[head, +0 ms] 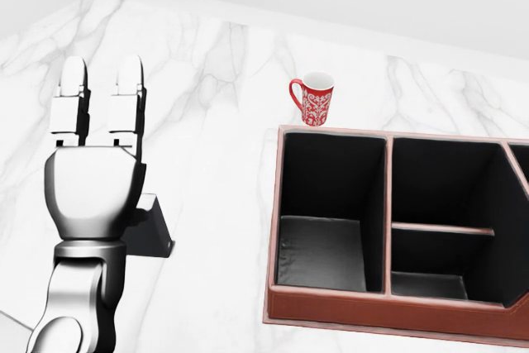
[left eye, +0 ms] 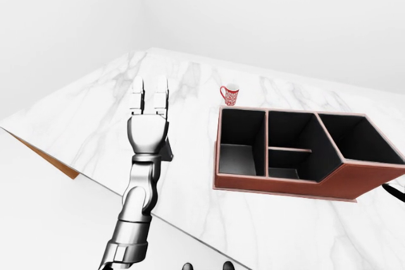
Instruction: Pick up the book and place it in the left compartment of the caddy.
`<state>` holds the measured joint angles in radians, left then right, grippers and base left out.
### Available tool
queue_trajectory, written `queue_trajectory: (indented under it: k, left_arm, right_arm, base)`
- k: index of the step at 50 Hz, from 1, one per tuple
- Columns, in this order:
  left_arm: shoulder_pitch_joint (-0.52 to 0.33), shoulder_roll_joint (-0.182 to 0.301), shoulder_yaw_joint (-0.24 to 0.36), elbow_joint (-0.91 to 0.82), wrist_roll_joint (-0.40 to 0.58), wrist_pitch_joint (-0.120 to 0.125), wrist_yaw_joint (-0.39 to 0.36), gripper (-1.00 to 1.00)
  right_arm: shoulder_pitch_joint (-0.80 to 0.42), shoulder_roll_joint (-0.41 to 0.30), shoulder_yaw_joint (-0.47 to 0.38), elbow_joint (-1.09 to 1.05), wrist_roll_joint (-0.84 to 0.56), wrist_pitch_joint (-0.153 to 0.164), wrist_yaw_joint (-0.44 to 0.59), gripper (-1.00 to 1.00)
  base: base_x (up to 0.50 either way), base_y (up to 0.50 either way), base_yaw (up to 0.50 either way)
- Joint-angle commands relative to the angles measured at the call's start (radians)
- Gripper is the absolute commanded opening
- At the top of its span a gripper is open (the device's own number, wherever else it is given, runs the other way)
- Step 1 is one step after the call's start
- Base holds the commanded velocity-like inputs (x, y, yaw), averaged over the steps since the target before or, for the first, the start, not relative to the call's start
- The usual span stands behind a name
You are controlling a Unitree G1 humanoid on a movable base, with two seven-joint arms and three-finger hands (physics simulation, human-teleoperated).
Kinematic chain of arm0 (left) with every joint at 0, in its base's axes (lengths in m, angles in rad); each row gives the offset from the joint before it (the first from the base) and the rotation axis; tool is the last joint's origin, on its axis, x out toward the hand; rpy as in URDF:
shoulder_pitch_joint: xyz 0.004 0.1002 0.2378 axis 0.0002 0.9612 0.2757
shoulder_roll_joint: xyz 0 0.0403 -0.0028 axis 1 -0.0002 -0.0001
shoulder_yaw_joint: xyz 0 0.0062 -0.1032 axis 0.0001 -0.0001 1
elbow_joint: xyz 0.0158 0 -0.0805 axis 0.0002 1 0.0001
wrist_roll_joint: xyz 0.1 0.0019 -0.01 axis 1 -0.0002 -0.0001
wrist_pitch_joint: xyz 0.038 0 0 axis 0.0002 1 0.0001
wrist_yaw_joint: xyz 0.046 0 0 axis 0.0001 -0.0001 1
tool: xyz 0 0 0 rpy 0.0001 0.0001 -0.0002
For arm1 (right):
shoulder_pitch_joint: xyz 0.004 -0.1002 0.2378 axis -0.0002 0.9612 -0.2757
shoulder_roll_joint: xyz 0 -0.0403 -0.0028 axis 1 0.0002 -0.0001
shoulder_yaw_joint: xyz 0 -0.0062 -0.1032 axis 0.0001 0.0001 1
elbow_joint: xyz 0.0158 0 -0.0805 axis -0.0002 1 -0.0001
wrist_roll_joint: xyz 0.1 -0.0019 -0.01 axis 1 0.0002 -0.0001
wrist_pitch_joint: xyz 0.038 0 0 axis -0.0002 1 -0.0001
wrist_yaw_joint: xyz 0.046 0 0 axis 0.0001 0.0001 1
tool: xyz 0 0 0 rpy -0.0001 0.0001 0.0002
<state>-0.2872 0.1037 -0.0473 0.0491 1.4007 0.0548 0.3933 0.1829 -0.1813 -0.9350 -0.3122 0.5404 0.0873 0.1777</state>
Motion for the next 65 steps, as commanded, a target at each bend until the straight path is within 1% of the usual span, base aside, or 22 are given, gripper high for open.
queue_trajectory:
  k: [1, 19, 20, 22, 24, 27, 28, 30, 32, 35, 39, 40, 41, 45, 46, 48, 49, 50, 57, 60, 65]
  left_arm:
    - [0.003, -0.002, -0.004, 0.012, -0.003, 0.002, 0.006, 1.0]
    - [0.003, -0.001, -0.005, 0.012, -0.004, 0.003, 0.006, 1.0]
    - [-0.013, 0.002, 0.002, 0.045, -0.02, -0.001, -0.007, 1.0]
    - [-0.048, 0.008, 0.008, 0.119, -0.026, 0.01, 0.002, 1.0]
    - [-0.068, 0.012, 0.011, 0.163, -0.044, 0.012, 0.009, 1.0]
    - [-0.105, 0.02, 0.014, 0.236, -0.053, 0.032, 0.01, 1.0]
    - [-0.119, 0.025, 0.017, 0.265, -0.063, 0.032, 0.019, 1.0]
    - [-0.139, 0.033, 0.016, 0.309, -0.09, 0.028, -0.001, 1.0]
    - [-0.152, 0.041, 0.015, 0.325, -0.094, 0.032, 0.012, 1.0]
    - [-0.169, 0.046, 0.012, 0.357, -0.101, 0.032, 0.003, 1.0]
    - [-0.221, 0.051, 0.011, 0.457, -0.115, 0.032, 0.005, 1.0]
    - [-0.245, 0.053, 0.007, 0.505, -0.109, 0.032, 0.004, 1.0]
    - [-0.247, 0.054, 0.005, 0.511, -0.111, 0.032, 0.005, 1.0]
    - [-0.295, 0.058, -0.002, 0.625, -0.124, 0.032, 0.031, 1.0]
    - [-0.297, 0.059, -0.004, 0.63, -0.125, 0.032, 0.033, 1.0]
    - [-0.334, 0.063, -0.005, 0.724, -0.137, 0.032, 0.047, 1.0]
    - [-0.337, 0.064, -0.007, 0.73, -0.139, 0.032, 0.049, 1.0]
    - [-0.361, 0.066, -0.002, 0.793, -0.159, 0.032, 0.056, 1.0]
    - [-0.464, 0.068, -0.031, 1.061, -0.192, 0.032, 0.115, 1.0]
    - [-0.493, 0.067, -0.04, 1.12, -0.203, 0.032, 0.128, 1.0]
    - [-0.518, 0.07, -0.049, 1.173, -0.22, 0.032, 0.125, 1.0]
  right_arm:
    - [-0.001, 0.0, 0.0, -0.001, -0.003, 0.0, 0.0, 1.0]
    - [-0.001, 0.0, 0.0, -0.001, -0.003, 0.0, 0.001, 1.0]
    - [-0.001, 0.0, 0.0, -0.001, -0.003, 0.0, 0.001, 1.0]
    - [-0.002, -0.001, 0.003, 0.009, -0.009, 0.0, 0.007, 1.0]
    - [0.002, 0.001, 0.004, 0.001, -0.009, 0.0, 0.008, 1.0]
    - [-0.001, 0.004, 0.016, 0.015, -0.024, 0.0, 0.017, 1.0]
    - [0.0, 0.004, 0.017, 0.014, -0.021, 0.0, 0.02, 1.0]
    - [0.001, 0.003, 0.014, 0.012, -0.017, 0.0, 0.019, 1.0]
    - [0.002, 0.001, 0.01, 0.006, -0.013, 0.0, 0.019, 1.0]
    - [0.0, 0.003, 0.01, 0.011, -0.015, 0.0, 0.021, 1.0]
    - [-0.003, 0.004, 0.015, 0.014, -0.02, 0.0, 0.025, 1.0]
    - [0.001, 0.002, 0.011, 0.007, -0.014, 0.0, 0.024, 1.0]
    - [0.001, 0.002, 0.011, 0.006, -0.014, 0.0, 0.024, 1.0]
    - [0.0, 0.003, 0.01, 0.007, -0.016, 0.0, 0.027, 1.0]
    - [0.0, 0.003, 0.01, 0.008, -0.017, 0.0, 0.027, 1.0]
    - [0.0, 0.003, 0.011, 0.008, -0.016, 0.0, 0.028, 1.0]
    - [0.0, 0.003, 0.011, 0.008, -0.016, 0.0, 0.028, 1.0]
    - [0.0, 0.002, 0.01, 0.007, -0.016, 0.0, 0.027, 1.0]
    - [-0.001, -0.001, 0.009, 0.011, -0.018, 0.0, 0.024, 1.0]
    - [-0.001, 0.0, 0.009, 0.009, -0.018, 0.0, 0.025, 1.0]
    - [0.001, 0.001, 0.007, 0.004, -0.018, 0.0, 0.026, 1.0]
  base:
    - [0.0, 0.0, 0.0]
    - [0.0, 0.0, 0.0]
    - [0.0, 0.0, 0.0]
    - [0.0, 0.0, 0.0]
    - [0.0, 0.0, 0.0]
    - [0.0, 0.0, 0.0]
    - [0.0, 0.0, 0.0]
    - [0.0, 0.0, 0.0]
    - [0.0, 0.0, 0.0]
    - [0.0, 0.0, 0.0]
    - [0.0, 0.0, 0.0]
    - [0.0, 0.0, 0.0]
    - [0.0, 0.0, 0.0]
    - [0.0, 0.0, 0.0]
    - [0.0, 0.0, 0.0]
    - [0.0, 0.0, 0.0]
    - [0.0, 0.0, 0.0]
    - [0.0, 0.0, 0.0]
    - [0.0, 0.0, 0.0]
    - [0.0, 0.0, 0.0]
    - [0.0, 0.0, 0.0]
